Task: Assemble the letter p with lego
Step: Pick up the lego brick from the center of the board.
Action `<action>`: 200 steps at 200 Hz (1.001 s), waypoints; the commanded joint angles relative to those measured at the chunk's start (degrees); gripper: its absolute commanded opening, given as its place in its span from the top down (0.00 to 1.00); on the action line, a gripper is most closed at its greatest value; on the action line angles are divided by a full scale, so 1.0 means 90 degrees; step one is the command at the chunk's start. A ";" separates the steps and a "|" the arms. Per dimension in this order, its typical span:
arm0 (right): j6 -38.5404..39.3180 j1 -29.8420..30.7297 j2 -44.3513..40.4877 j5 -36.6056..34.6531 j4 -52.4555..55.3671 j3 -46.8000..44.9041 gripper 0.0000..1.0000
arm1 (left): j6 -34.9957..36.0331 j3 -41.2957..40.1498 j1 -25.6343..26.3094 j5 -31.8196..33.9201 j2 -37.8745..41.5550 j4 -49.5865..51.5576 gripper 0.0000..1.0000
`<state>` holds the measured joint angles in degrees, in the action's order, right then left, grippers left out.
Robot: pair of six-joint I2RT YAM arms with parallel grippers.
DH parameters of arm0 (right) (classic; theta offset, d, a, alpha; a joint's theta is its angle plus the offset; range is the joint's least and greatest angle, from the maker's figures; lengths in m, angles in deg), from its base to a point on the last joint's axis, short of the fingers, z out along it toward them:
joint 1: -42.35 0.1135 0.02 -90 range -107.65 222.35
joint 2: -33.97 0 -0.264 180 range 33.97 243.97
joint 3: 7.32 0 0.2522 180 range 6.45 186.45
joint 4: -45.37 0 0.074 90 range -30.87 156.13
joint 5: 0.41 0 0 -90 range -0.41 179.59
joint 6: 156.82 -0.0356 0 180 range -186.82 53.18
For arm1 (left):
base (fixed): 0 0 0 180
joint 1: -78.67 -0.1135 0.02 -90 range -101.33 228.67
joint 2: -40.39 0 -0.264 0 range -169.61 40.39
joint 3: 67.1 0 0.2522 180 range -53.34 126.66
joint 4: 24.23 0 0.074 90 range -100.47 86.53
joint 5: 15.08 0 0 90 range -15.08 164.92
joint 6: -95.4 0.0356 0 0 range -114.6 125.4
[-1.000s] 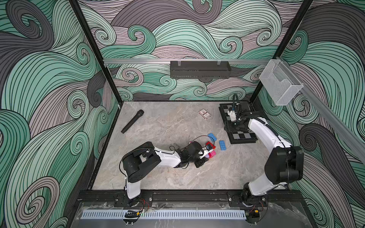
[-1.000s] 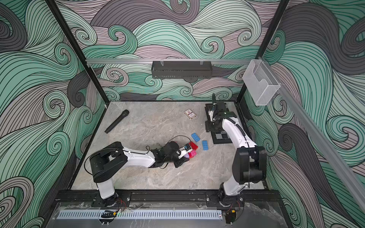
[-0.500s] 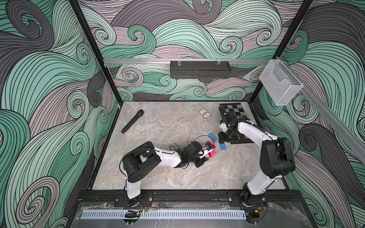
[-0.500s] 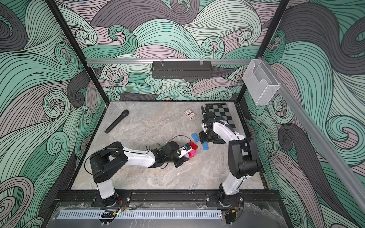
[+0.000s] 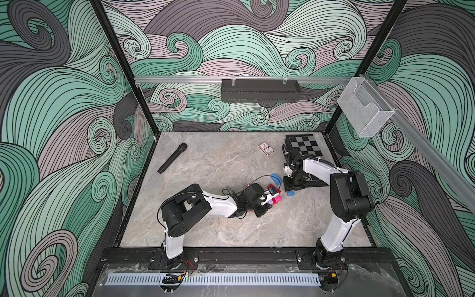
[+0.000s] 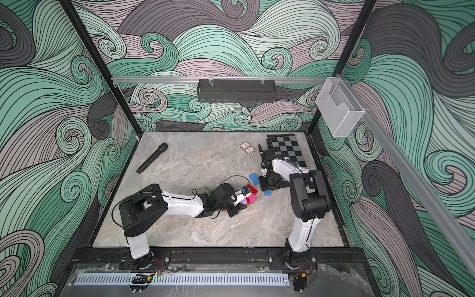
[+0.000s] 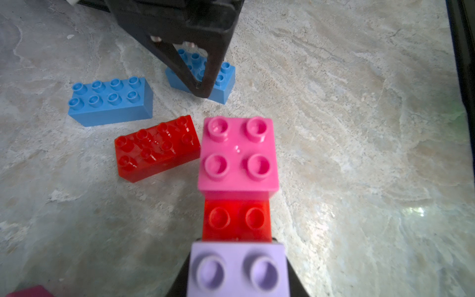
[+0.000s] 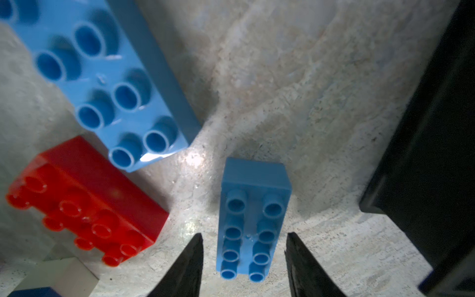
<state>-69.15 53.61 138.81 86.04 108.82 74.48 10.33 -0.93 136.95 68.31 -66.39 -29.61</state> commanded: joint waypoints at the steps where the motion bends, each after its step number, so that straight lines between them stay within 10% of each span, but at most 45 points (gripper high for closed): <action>1: -0.0015 0.0015 0.0057 -0.0105 -0.0004 0.0038 0.50 | -0.0030 0.0137 0.0028 0.0032 -0.0175 0.0365 1.00; 77: 0.0026 0.0017 0.0012 -0.0210 -0.0146 0.0035 0.82 | 0.0046 0.0136 0.0028 -0.0045 -0.0176 0.0378 1.00; 125: 0.0354 0.0017 -0.0791 0.0033 -0.0167 0.0290 0.87 | 0.0107 0.0125 0.0031 -0.0115 -0.0109 0.0359 0.78; 200: 0.2818 -0.0053 -0.1236 0.0752 0.0571 0.1776 0.94 | 0.0254 -0.0052 0.0028 0.0169 0.0194 0.0379 0.59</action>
<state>-54.48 53.57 128.01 88.51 109.56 88.09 11.33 -0.91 136.95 68.37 -66.28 -29.37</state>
